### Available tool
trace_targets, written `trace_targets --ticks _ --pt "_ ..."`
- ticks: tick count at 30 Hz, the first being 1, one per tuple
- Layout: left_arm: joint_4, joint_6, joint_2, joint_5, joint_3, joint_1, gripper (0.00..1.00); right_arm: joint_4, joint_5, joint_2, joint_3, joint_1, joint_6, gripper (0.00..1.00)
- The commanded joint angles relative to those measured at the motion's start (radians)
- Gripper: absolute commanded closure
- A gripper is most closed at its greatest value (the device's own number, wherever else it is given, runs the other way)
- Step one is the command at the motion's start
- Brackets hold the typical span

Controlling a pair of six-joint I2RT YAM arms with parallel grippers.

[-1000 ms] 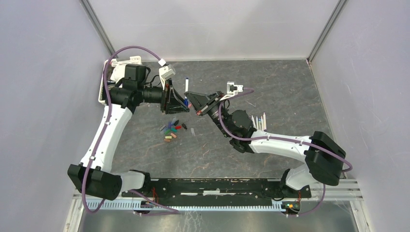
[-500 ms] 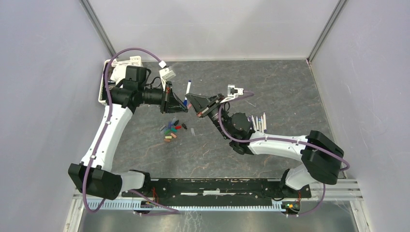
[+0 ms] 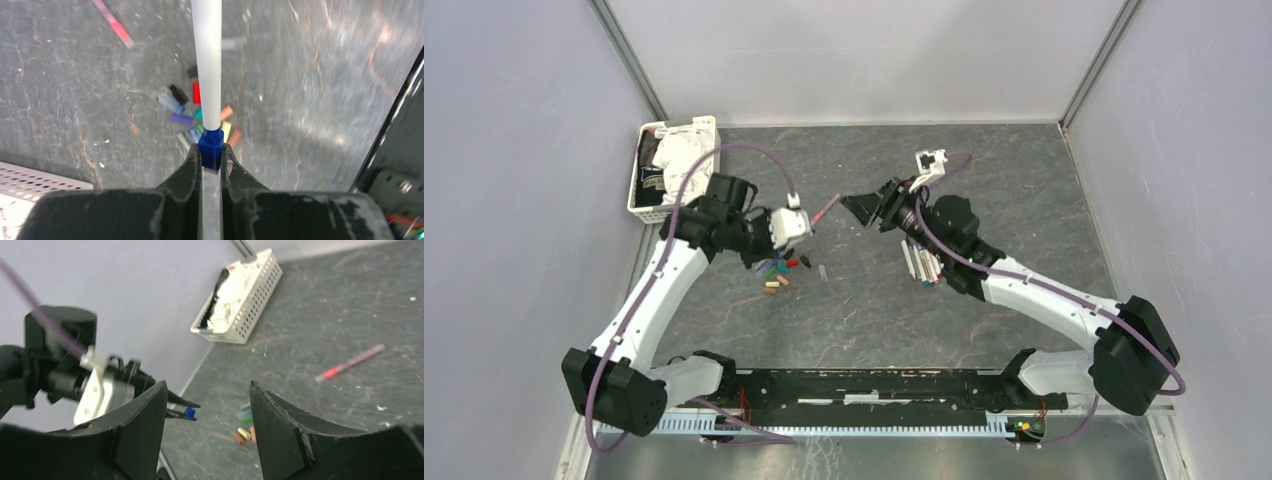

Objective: Open the pen caps
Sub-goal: Pick up the pen from the center of the board.

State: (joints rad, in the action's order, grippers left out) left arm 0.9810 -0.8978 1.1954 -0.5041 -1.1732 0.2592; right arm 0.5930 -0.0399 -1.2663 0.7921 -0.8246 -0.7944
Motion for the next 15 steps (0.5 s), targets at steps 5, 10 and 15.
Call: trace_targets --ticks 5,10,15 --pt "0.056 -0.389 -0.162 0.297 0.112 0.191 0.98 -0.438 0.555 -0.191 0.271 0.068 0.051 0.34" --pt "0.059 -0.425 -0.175 0.398 0.136 0.286 0.98 -0.374 0.656 -0.261 0.253 0.049 -0.015 0.38" --pt "0.056 -0.464 -0.169 0.482 0.153 0.343 0.98 -0.331 0.786 -0.345 0.294 0.011 -0.056 0.41"
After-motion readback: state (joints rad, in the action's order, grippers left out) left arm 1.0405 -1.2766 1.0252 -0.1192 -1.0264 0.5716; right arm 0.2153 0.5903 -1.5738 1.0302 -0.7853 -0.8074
